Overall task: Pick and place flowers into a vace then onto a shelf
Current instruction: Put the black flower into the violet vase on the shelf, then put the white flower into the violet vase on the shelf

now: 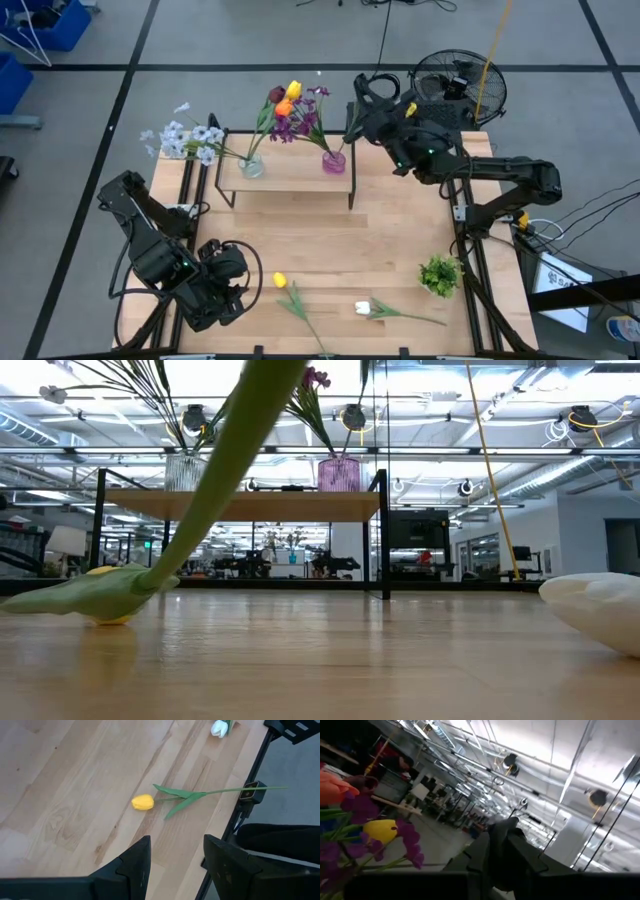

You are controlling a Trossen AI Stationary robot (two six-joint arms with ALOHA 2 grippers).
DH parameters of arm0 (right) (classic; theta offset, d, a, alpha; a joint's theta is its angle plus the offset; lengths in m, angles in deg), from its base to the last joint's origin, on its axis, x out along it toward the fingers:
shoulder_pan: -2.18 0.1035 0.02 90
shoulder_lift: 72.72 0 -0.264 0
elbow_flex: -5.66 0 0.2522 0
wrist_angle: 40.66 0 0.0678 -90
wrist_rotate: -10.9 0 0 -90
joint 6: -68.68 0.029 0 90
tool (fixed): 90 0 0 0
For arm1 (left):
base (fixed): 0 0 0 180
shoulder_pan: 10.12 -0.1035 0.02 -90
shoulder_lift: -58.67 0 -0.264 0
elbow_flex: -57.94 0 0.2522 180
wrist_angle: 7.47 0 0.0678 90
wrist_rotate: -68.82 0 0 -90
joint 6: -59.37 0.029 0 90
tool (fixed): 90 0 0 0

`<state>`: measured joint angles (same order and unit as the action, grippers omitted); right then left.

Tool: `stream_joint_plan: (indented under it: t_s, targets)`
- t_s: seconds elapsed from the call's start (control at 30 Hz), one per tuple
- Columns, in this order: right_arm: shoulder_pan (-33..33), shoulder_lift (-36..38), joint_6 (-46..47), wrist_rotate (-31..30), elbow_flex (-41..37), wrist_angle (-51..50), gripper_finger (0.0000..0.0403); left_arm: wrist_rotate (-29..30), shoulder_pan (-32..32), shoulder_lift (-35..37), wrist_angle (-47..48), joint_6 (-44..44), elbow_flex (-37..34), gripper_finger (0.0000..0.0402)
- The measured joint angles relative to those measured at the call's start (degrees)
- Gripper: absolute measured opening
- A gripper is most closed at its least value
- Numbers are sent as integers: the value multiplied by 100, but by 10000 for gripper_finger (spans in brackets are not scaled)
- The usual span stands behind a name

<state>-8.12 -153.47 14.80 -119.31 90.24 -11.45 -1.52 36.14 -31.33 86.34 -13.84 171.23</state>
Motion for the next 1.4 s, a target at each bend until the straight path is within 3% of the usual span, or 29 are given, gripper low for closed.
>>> stream_joint_plan:
  t_s: [0.2, 0.47, 0.67, 0.93, 1.4]
  targets:
    - [-62, -42, 979, 51, 0, -618, 81, 0, 2, 0, -7, -2, 0, 186]
    - [18, -71, 1612, 874, 4, -670, 123, 0, 0, 0, -17, -7, 0, 186]
    - [15, -76, 998, 840, 4, -527, 160, 1, 2, 0, -17, -21, 0, 186]
    - [1, -46, -22, 876, 2, 469, 201, 0, 2, 0, -17, -39, 0, 186]
    - [542, 620, -279, 1346, -2, 663, 228, 0, 2, 0, -15, -1, 0, 186]
